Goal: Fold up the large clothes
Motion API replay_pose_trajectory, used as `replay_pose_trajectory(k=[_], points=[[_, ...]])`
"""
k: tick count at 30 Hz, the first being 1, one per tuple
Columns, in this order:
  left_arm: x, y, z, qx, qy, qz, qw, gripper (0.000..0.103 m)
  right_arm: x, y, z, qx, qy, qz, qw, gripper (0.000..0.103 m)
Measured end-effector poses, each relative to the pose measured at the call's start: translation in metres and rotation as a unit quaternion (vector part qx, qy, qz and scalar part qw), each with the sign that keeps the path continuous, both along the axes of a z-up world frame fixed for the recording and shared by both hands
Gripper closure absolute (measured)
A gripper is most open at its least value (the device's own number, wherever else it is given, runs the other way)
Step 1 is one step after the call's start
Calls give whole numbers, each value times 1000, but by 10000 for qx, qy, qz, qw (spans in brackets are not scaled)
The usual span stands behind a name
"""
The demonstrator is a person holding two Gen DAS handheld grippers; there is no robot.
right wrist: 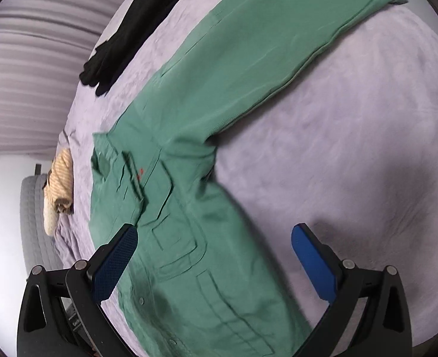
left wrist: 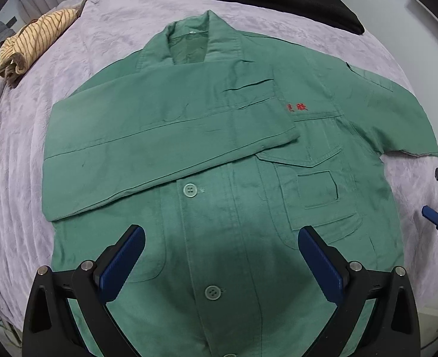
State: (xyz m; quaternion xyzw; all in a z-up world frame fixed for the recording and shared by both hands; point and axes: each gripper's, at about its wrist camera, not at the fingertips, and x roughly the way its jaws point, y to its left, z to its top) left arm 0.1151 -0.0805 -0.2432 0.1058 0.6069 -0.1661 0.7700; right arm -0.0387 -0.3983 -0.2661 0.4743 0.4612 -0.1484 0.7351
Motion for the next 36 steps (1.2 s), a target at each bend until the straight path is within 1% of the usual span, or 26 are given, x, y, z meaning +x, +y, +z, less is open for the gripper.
replay_pose_trajectory(k=[5, 9, 15, 19, 25, 28, 29, 30, 31, 32, 33, 34, 36], points=[[-4, -28, -5, 12, 50, -154, 9999, 0, -19, -63, -3, 38, -115, -653, 9978, 0], [-3, -45, -12, 34, 102, -260, 9996, 0, -27, -105, -7, 113, -280, -1098, 9935, 0], [1, -67, -22, 23, 167, -370, 9992, 0, -30, -158, -15, 329, -654, -1728, 9822, 0], [4, -80, -27, -24, 238, -386, 9990, 0, -26, -185, -19, 454, -912, -2006, 9744, 0], [9, -93, -33, -102, 311, -407, 9986, 0, -21, -223, -22, 624, -1420, -2452, 9570, 0], [11, -94, -34, -116, 289, -423, 9986, 0, -20, -235, -24, 805, -1657, -2682, 9456, 1], [11, -94, -35, -119, 280, -421, 9986, 0, -22, -239, -26, 901, -1715, -2794, 9404, 3], [12, -94, -35, -122, 278, -414, 9987, 0, -23, -242, -28, 983, -1757, -2871, 9365, 13], [13, -94, -35, -126, 282, -407, 9987, 0, -23, -244, -31, 1064, -1762, -2932, 9336, 43], [14, -93, -36, -125, 285, -394, 9987, 0, -22, -246, -35, 1181, -1705, -2969, 9321, 64], [14, -91, -36, -122, 288, -378, 9988, 0, -21, -248, -42, 1308, -1574, -2982, 9323, 96], [16, -91, -36, -121, 289, -364, 9988, 0, -23, -248, -45, 1367, -1567, -2993, 9312, 97], [18, -87, -34, -139, 270, -327, 9990, 0, -23, -246, -41, 1263, -1751, -2930, 9314, 97]])
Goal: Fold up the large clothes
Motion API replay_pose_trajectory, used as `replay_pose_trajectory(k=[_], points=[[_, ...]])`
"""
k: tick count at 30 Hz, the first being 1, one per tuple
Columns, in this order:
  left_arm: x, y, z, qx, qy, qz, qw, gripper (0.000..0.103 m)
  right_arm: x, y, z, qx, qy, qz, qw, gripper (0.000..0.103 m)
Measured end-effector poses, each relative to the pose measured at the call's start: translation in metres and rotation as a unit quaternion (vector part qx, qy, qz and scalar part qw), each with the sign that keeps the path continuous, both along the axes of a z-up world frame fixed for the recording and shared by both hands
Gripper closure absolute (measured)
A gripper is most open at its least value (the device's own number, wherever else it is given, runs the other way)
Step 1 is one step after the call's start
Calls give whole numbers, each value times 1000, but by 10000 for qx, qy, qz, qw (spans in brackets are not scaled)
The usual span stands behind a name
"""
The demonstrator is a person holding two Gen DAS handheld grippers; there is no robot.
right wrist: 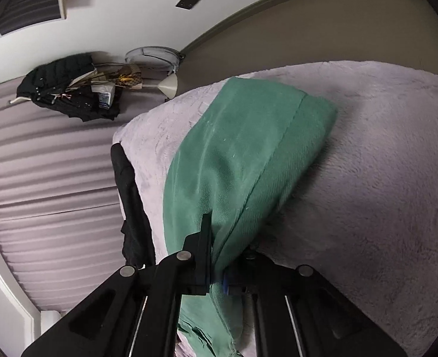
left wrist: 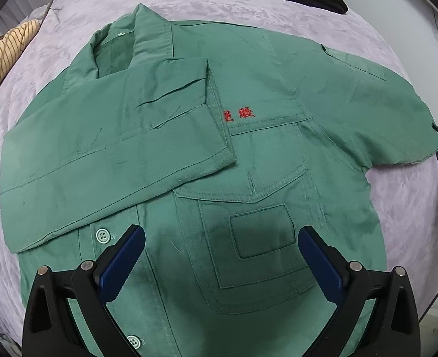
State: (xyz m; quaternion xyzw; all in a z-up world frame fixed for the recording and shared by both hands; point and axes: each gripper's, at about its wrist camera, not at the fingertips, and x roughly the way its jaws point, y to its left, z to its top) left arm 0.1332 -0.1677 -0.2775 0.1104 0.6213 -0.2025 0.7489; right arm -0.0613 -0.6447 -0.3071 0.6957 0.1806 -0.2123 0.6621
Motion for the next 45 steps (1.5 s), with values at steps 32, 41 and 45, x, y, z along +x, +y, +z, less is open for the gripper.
replay_pose_trajectory(k=[32, 41, 45], points=[[79, 245, -19, -73, -513, 2014, 9781, 0, 321, 452, -30, -2072, 1200, 5481, 8014, 88], [74, 286, -11, -85, -580, 2293, 9716, 0, 294, 450, 11, -2571, 1054, 4863, 8285, 98], [71, 313, -13, 17, -623, 2592, 9638, 0, 305, 519, 25, -3644, 1034, 5712, 7282, 91]])
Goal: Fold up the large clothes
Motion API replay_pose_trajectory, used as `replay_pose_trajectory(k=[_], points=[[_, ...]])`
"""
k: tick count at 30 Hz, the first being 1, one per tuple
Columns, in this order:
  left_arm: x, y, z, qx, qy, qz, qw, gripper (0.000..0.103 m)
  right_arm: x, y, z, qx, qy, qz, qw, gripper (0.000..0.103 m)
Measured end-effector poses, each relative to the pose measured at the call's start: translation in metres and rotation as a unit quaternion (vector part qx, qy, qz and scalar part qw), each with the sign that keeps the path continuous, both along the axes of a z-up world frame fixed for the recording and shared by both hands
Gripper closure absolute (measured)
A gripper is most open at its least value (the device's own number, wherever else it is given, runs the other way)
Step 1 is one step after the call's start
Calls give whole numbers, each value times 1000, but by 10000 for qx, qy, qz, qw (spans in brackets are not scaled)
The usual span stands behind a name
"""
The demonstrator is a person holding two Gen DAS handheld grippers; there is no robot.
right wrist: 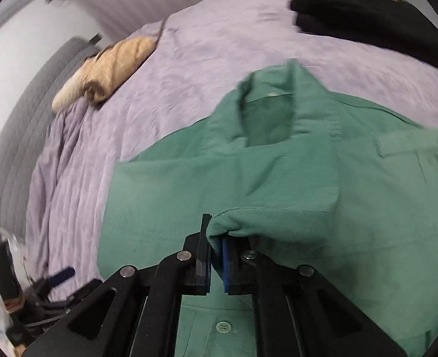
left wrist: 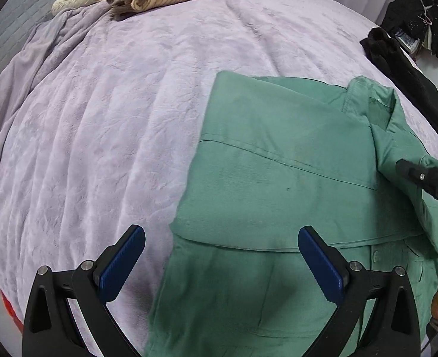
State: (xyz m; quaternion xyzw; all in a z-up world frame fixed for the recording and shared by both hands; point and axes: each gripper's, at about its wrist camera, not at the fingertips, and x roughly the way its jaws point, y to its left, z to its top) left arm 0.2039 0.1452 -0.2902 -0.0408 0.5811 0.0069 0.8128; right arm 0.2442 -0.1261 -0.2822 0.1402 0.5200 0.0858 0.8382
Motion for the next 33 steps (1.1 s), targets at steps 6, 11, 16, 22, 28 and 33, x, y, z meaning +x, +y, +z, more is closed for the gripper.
replay_pose_trajectory(k=[6, 11, 16, 22, 28, 33], points=[[1, 16, -12, 9, 216, 229, 9995, 0, -12, 69, -35, -981, 695, 1233, 9851, 31], [5, -24, -8, -133, 78, -242, 9996, 0, -39, 46, -28, -723, 674, 1175, 9881, 31], [-1, -108, 9, -396, -202, -1533, 9872, 0, -70, -54, -3, 30, 522, -158, 9985, 31], [-14, -216, 10, -1738, 268, -2832, 9428, 0, -90, -164, -21, 600, 794, -1719, 9801, 87], [8, -268, -23, -1469, 214, -2810, 9481, 0, -110, -204, -49, 974, 904, -2152, 9675, 91], [56, -202, -27, -556, -244, -1556, 9860, 0, -110, -207, -51, 1063, 852, -2127, 9676, 91]])
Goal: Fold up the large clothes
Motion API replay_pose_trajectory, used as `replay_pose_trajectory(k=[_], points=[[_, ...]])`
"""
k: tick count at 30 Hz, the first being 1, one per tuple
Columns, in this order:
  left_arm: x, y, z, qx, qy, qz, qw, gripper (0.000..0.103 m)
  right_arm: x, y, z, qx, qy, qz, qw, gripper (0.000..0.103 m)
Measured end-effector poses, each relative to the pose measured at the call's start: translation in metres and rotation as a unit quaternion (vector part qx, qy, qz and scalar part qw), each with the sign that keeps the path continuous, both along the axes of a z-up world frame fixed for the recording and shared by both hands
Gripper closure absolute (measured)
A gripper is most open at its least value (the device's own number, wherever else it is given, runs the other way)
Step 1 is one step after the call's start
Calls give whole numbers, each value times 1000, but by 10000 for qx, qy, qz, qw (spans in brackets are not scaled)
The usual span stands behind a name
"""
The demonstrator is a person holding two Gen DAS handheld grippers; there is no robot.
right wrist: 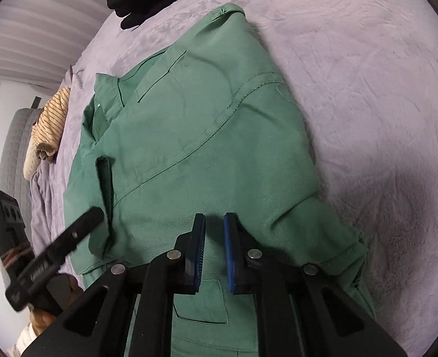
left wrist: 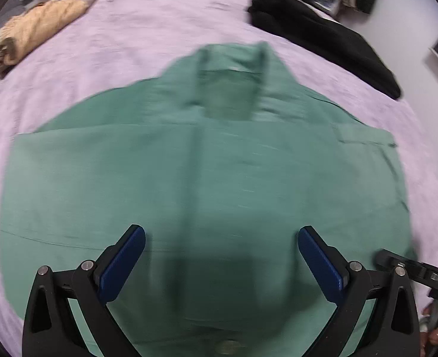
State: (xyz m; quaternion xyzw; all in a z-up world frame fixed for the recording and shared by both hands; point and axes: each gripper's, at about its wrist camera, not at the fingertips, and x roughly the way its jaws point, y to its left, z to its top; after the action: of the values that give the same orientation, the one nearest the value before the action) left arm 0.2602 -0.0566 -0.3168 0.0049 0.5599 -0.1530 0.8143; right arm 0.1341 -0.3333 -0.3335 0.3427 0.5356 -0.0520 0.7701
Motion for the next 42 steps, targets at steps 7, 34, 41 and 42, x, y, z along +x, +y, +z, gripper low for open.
replay_pose_trajectory(k=[7, 34, 41, 42], points=[[16, 106, -1, 751, 98, 1096, 9911, 0, 0, 2, 4, 101, -20, 162, 9998, 83], [-59, 53, 7, 366, -53, 220, 9991, 0, 151, 192, 41, 1249, -624, 2742, 9515, 47], [-4, 112, -12, 890, 45, 1424, 9858, 0, 120, 63, 69, -357, -647, 1100, 9912, 47], [1, 122, -11, 901, 65, 1564, 9836, 0, 114, 42, 69, -654, -540, 787, 9933, 47]])
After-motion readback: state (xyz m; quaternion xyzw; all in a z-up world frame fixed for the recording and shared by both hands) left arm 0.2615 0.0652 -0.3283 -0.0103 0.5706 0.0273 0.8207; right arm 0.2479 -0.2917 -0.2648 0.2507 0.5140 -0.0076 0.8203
